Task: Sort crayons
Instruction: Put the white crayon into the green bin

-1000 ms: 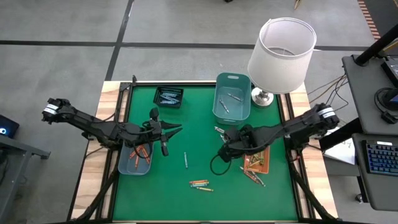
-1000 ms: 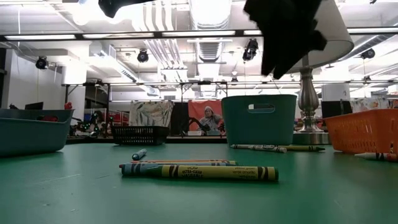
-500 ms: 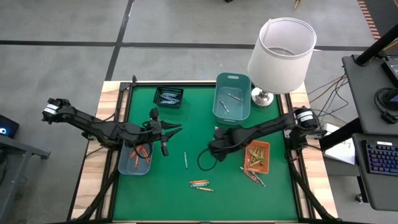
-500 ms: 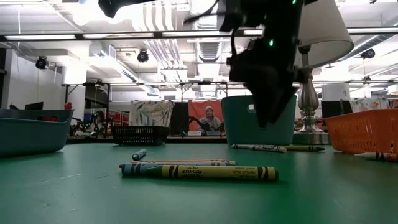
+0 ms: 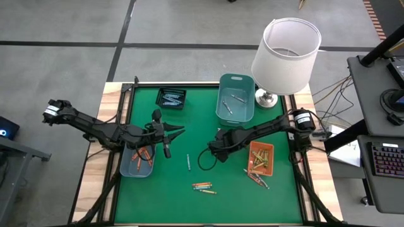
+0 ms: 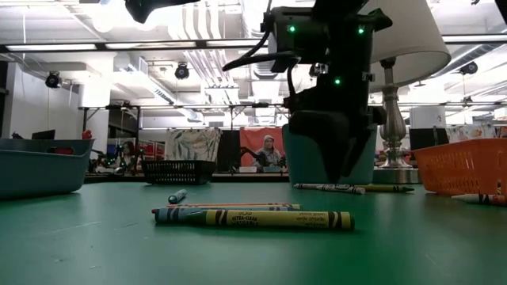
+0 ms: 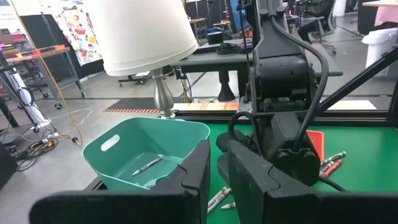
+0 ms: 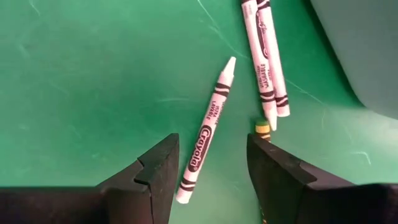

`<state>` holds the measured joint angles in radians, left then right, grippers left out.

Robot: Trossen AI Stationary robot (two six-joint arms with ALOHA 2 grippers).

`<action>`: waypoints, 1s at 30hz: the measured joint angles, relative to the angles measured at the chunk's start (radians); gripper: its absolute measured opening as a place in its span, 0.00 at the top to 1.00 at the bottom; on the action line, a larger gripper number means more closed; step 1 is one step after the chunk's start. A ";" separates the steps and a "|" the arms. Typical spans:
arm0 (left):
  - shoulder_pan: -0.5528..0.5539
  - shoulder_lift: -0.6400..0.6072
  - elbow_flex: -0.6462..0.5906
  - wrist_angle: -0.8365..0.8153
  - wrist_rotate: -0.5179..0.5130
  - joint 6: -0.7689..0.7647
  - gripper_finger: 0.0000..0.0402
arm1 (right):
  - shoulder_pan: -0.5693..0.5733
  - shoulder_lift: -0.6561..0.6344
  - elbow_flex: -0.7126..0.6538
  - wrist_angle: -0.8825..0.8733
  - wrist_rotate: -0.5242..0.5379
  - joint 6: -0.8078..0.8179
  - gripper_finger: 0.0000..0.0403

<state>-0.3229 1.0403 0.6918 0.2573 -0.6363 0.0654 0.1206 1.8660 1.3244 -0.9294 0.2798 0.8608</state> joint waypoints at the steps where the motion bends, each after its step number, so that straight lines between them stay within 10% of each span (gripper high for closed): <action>1: 0.000 0.000 0.000 0.000 0.000 0.000 0.90 | -0.001 0.000 -0.001 0.000 0.000 -0.005 0.56; 30: 0.000 0.000 0.000 -0.015 0.000 -0.023 0.90 | -0.005 -0.001 -0.105 0.226 -0.013 0.004 0.88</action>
<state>-0.3229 1.0405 0.6918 0.2424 -0.6365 0.0421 0.1158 1.8648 1.2198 -0.7037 0.2673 0.8645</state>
